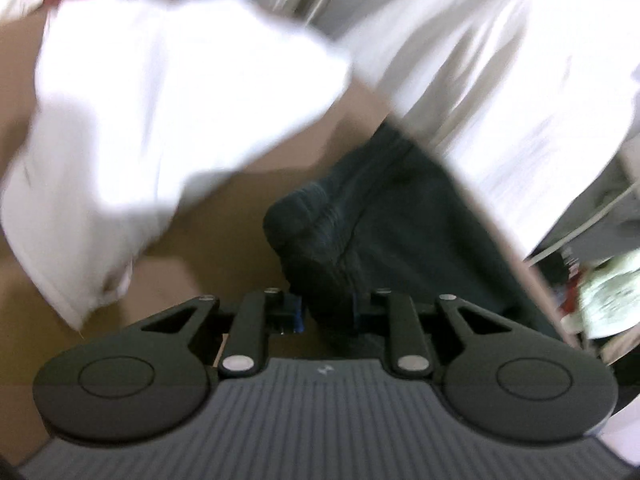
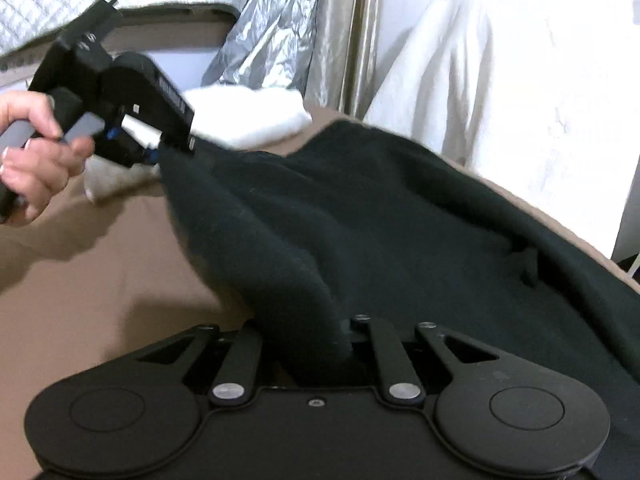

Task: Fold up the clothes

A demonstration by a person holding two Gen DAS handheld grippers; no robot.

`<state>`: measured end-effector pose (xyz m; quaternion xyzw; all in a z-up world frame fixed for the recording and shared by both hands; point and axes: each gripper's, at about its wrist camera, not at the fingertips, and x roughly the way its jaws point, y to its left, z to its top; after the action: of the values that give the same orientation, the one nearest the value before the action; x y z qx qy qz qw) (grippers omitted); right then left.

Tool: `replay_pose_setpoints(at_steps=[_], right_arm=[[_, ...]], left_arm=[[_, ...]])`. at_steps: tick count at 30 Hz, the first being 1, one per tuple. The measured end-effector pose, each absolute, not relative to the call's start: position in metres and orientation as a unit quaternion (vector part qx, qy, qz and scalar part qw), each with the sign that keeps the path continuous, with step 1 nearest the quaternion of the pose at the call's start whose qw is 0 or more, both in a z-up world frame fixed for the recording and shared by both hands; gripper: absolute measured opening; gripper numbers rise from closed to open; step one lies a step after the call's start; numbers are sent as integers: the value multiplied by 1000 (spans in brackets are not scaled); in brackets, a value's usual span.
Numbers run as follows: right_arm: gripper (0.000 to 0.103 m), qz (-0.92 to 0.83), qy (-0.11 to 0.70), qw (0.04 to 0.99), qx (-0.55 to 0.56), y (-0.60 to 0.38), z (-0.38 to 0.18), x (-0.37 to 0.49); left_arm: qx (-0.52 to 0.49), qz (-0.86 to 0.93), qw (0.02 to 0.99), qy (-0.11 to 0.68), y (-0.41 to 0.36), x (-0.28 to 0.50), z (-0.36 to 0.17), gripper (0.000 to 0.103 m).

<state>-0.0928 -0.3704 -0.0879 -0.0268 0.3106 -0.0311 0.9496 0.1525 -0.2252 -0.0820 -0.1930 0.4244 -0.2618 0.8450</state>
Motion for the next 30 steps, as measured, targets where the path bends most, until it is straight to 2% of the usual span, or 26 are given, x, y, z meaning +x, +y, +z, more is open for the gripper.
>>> replay_pose_setpoints(at_steps=[5, 7, 12, 15, 18, 21, 25, 30], right_arm=[[15, 14, 313, 947, 67, -378, -46, -113], [15, 27, 323, 943, 75, -370, -37, -123], [15, 57, 366, 927, 57, -329, -39, -140], [15, 55, 411, 910, 10, -299, -66, -136], [16, 42, 458, 888, 12, -292, -98, -130], [25, 51, 474, 879, 31, -299, -101, -128], [44, 112, 423, 896, 76, -323, -67, -134], [45, 204, 379, 878, 211, -390, -42, -148]], left_arm=[[-133, -271, 885, 354, -218, 114, -39, 18], [-131, -270, 885, 356, -188, 95, -29, 18], [-145, -213, 868, 425, -138, 80, -46, 18], [-77, -166, 853, 489, -142, 78, -77, 18], [-38, -148, 834, 531, -155, 87, -98, 21], [-24, -144, 836, 529, -154, 86, -96, 26], [-1, -145, 856, 497, -148, 75, -82, 46], [-9, -134, 866, 481, -132, 64, -70, 48]])
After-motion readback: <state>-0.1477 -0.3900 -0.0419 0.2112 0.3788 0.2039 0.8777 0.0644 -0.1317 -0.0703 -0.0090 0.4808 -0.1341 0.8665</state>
